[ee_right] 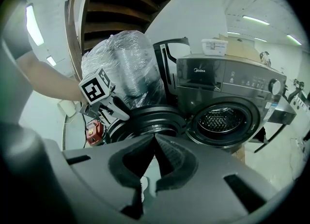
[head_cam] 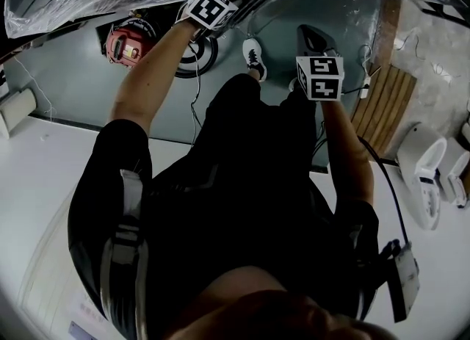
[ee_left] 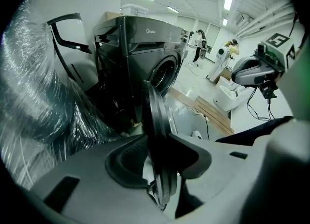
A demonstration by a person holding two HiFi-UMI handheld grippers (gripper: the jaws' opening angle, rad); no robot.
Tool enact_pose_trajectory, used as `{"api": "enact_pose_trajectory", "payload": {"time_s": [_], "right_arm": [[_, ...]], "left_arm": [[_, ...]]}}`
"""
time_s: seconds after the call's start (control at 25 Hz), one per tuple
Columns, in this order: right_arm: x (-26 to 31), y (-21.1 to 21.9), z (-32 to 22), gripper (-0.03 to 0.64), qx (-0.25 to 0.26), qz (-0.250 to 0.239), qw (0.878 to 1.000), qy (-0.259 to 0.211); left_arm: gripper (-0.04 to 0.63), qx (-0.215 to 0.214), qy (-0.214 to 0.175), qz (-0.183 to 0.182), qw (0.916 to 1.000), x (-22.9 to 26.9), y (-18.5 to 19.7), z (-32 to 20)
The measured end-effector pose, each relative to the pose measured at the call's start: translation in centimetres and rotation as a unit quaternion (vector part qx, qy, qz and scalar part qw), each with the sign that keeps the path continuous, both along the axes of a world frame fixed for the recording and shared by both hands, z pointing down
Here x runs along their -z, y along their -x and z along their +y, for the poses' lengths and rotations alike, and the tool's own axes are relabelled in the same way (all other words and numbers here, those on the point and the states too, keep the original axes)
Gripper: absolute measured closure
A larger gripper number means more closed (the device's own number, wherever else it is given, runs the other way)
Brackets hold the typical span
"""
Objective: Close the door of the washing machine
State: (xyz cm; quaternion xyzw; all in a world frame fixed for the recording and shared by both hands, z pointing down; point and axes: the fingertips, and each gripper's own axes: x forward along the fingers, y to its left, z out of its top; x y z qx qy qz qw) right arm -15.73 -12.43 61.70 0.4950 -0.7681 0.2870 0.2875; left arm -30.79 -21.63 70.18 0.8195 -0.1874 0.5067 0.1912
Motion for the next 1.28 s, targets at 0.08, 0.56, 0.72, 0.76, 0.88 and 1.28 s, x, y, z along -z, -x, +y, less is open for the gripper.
{"api": "enact_pose_trajectory", "payload": {"time_s": [0.08,0.56,0.72,0.76,0.88,1.28], "right_arm": [[-0.2,-1.0,0.6,0.612,-0.004,0.001,1.000,0.003],[-1.6,-6.4,4.3,0.612,-0.022,0.005,0.999,0.027],[-2.1,-8.1,5.4,0.612,-0.023,0.009,0.999,0.033],[-2.3,-8.6,5.6,0.612,-0.025,0.009,0.999,0.035],[-2.6,-10.0,6.2,0.612,-0.033,0.005,0.999,0.039],[-3.9,-15.5,7.7,0.612,-0.058,0.007,0.997,0.050]], "left_arm": [[0.465,0.004,0.007,0.001,1.0000,-0.1,-1.0,1.0],[0.457,0.044,0.031,0.019,0.9984,-0.2,-7.4,6.1],[0.440,0.045,0.028,0.016,0.9985,-0.3,-9.8,7.6],[0.440,0.053,0.028,0.015,0.9981,-0.3,-10.4,7.9],[0.437,0.078,0.031,0.019,0.9963,-0.4,-12.2,8.4],[0.422,0.120,0.042,0.007,0.9919,-0.4,-17.1,9.8]]}}
